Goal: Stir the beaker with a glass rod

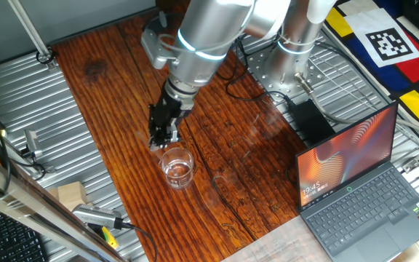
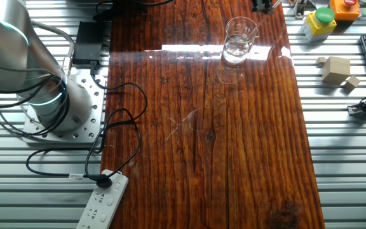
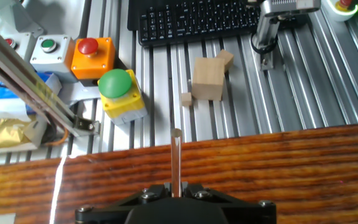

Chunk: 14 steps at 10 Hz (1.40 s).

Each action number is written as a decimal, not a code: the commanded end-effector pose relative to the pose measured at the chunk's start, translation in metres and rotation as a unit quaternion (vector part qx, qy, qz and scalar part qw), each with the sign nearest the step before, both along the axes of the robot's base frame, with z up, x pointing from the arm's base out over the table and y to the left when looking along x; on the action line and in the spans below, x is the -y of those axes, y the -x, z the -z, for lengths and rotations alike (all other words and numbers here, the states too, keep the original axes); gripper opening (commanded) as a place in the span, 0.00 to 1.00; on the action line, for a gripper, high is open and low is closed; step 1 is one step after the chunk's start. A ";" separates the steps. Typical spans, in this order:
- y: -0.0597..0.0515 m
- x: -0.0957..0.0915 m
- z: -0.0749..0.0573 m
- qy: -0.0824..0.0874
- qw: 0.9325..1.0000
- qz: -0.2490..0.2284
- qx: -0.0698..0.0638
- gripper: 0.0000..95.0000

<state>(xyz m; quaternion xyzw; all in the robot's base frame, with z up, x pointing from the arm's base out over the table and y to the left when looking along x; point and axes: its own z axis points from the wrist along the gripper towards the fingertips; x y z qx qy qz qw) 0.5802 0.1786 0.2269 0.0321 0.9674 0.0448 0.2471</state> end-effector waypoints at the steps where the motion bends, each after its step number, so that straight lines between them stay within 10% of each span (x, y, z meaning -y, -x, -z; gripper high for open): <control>1: 0.003 -0.003 -0.002 -0.001 1.000 0.004 -0.002 0.00; 14: 0.017 0.010 -0.004 0.001 1.000 -0.005 -0.010 0.00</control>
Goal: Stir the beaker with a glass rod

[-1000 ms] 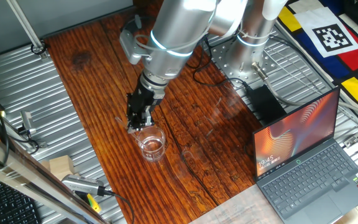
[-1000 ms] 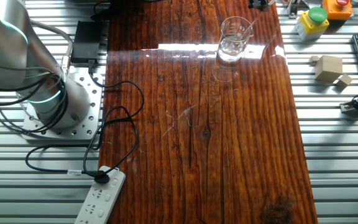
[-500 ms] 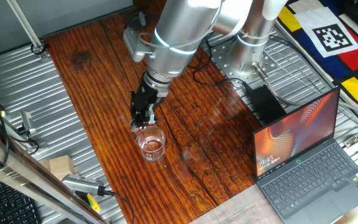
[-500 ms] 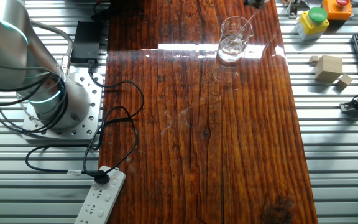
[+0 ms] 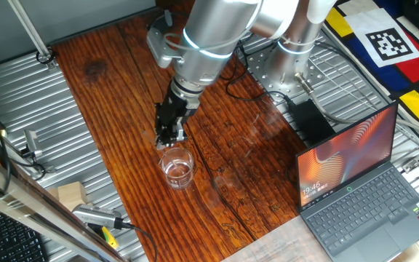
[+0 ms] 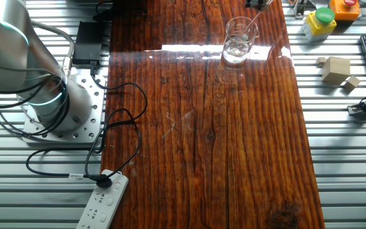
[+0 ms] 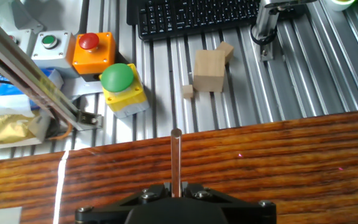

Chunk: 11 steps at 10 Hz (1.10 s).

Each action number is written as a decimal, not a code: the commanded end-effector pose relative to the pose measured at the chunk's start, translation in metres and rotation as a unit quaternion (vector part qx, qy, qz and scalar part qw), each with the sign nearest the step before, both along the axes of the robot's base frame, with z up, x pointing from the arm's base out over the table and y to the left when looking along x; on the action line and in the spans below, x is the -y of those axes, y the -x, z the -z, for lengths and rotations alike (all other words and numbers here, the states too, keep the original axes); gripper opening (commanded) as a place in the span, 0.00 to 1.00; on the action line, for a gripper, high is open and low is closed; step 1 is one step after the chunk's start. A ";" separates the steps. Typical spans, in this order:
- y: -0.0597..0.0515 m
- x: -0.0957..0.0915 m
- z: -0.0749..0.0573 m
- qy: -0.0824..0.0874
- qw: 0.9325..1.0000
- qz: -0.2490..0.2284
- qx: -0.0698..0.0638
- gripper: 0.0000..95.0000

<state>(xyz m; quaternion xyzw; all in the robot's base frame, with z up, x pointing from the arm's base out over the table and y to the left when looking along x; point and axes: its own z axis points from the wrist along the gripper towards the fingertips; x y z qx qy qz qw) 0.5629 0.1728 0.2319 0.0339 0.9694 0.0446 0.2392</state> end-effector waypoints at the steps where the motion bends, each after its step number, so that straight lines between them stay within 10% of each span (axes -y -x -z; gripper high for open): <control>1: -0.002 0.007 0.003 0.002 1.000 -0.010 0.001 0.00; 11: -0.011 -0.012 0.008 -0.001 1.000 0.008 0.003 0.00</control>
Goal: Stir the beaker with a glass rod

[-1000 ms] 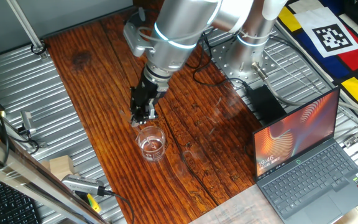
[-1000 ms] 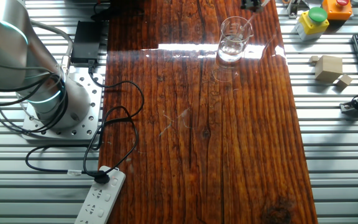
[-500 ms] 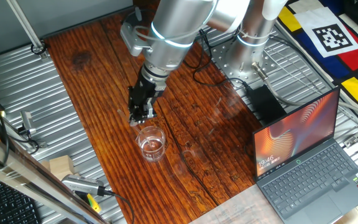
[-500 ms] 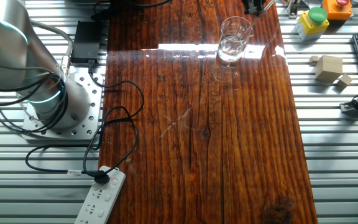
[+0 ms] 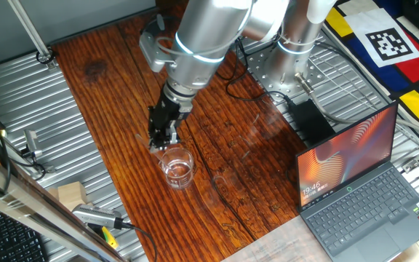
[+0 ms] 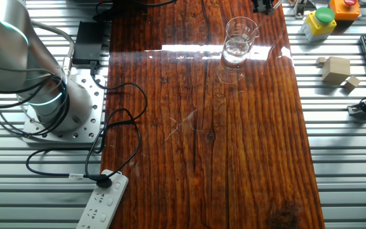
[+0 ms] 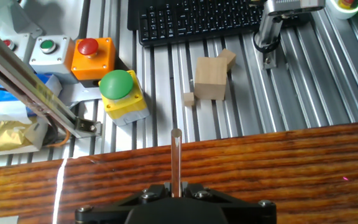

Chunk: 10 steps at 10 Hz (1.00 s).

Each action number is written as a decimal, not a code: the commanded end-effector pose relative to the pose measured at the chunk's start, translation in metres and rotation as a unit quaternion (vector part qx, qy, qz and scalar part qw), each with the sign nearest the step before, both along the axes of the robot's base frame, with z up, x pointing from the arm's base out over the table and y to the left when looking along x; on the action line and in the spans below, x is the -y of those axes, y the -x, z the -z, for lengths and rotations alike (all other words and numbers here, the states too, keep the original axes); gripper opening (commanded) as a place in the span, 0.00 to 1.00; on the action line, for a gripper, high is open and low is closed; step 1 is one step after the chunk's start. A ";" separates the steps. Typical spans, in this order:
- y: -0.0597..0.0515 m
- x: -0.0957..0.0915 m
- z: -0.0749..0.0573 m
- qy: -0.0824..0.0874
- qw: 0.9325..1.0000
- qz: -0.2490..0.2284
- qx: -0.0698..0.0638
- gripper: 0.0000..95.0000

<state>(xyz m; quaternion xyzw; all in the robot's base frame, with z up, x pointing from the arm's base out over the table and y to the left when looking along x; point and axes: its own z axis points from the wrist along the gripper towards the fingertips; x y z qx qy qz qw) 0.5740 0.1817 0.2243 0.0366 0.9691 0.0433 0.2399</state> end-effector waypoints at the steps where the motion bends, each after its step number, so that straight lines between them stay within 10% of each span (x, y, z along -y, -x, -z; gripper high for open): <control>1: 0.001 -0.005 -0.001 -0.004 1.000 0.009 0.001 0.00; 10: 0.016 0.004 -0.002 -0.006 1.000 0.005 -0.006 0.00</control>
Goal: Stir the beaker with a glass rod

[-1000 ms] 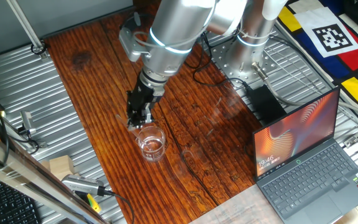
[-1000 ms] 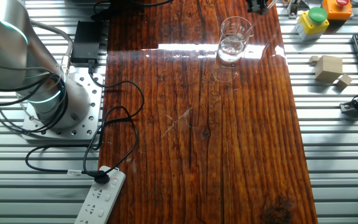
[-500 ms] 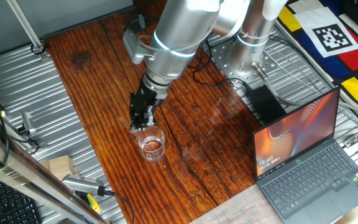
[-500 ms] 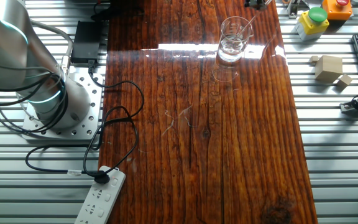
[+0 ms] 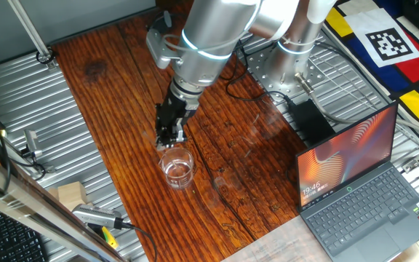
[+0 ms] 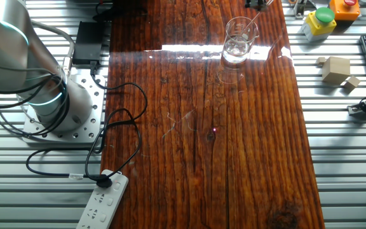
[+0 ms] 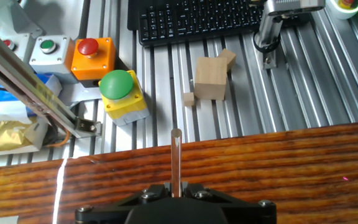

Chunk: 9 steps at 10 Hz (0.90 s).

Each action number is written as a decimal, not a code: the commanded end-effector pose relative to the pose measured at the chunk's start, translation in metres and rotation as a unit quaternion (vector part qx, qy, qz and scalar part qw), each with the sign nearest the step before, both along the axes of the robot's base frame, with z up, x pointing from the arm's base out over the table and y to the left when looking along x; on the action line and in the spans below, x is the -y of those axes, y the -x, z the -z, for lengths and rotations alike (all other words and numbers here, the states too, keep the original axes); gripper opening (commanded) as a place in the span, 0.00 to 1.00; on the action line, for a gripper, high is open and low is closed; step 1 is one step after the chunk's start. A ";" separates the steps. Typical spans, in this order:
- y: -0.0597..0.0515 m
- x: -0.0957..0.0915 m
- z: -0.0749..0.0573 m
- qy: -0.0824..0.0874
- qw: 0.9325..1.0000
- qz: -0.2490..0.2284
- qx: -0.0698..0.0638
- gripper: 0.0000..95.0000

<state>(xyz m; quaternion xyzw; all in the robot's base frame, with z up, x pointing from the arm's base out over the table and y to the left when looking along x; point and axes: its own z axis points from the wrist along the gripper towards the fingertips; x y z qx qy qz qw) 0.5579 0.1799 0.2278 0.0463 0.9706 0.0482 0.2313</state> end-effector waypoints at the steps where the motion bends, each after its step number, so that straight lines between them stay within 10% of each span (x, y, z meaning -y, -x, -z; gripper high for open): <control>1: 0.000 0.006 0.001 0.002 1.000 -0.007 0.003 0.00; 9: -0.017 0.006 0.001 0.002 1.000 -0.009 0.009 0.00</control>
